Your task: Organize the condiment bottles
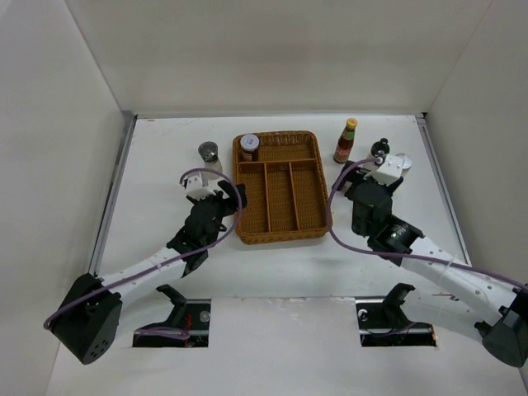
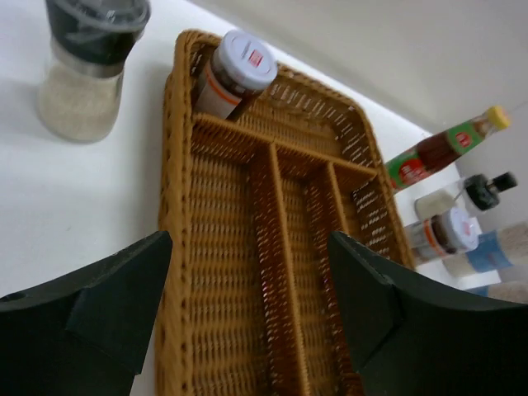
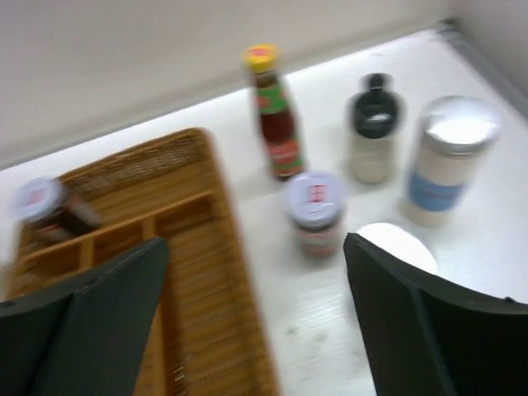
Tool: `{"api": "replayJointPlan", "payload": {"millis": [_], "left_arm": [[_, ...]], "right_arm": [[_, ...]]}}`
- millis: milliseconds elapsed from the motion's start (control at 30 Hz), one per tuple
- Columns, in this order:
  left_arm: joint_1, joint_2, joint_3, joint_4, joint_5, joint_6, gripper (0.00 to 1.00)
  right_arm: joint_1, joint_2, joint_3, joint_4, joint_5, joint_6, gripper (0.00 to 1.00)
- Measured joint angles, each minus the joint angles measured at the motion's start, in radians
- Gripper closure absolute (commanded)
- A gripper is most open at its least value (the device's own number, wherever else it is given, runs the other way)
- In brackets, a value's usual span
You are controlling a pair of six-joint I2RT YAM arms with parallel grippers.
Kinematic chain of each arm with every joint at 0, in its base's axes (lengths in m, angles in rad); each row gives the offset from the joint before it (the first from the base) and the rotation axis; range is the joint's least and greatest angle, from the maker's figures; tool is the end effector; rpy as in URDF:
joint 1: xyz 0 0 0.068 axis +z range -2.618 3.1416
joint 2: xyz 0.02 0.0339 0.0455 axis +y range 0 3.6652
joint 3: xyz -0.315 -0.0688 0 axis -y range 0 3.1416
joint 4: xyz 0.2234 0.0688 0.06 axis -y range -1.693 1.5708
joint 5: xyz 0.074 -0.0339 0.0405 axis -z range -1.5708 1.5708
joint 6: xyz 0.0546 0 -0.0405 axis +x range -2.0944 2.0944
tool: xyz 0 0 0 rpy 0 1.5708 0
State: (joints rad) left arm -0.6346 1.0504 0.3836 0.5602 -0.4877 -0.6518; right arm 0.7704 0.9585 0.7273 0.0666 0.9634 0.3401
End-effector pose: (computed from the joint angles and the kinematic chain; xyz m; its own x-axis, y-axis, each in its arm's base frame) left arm 0.1743 -0.0965 0.2828 -0.1582 -0.5490 -0.8207 0.0661 0.8234 -0.5635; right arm 0.1560 0.0889 0.3613 -0.0495 0.2172 -0.9749 0.2125 0.9560 0.2022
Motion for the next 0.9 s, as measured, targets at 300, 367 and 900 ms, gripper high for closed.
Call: {"api": "replayJointPlan", "payload": {"millis": [300, 367, 900], "left_arm": [[0.057, -0.133, -0.15, 0.108, 0.014, -0.024, 0.19], [0.072, -0.143, -0.171, 0.131, 0.014, -0.027, 0.19], [0.091, -0.039, -0.186, 0.204, 0.048, -0.044, 0.19]], "right_arm": [[-0.274, 0.115, 0.049, -0.211, -0.113, 0.036, 0.0], [-0.309, 0.164, 0.053, -0.221, -0.158, 0.053, 0.0], [-0.389, 0.295, 0.041, -0.21, -0.284, 0.109, 0.5]]}}
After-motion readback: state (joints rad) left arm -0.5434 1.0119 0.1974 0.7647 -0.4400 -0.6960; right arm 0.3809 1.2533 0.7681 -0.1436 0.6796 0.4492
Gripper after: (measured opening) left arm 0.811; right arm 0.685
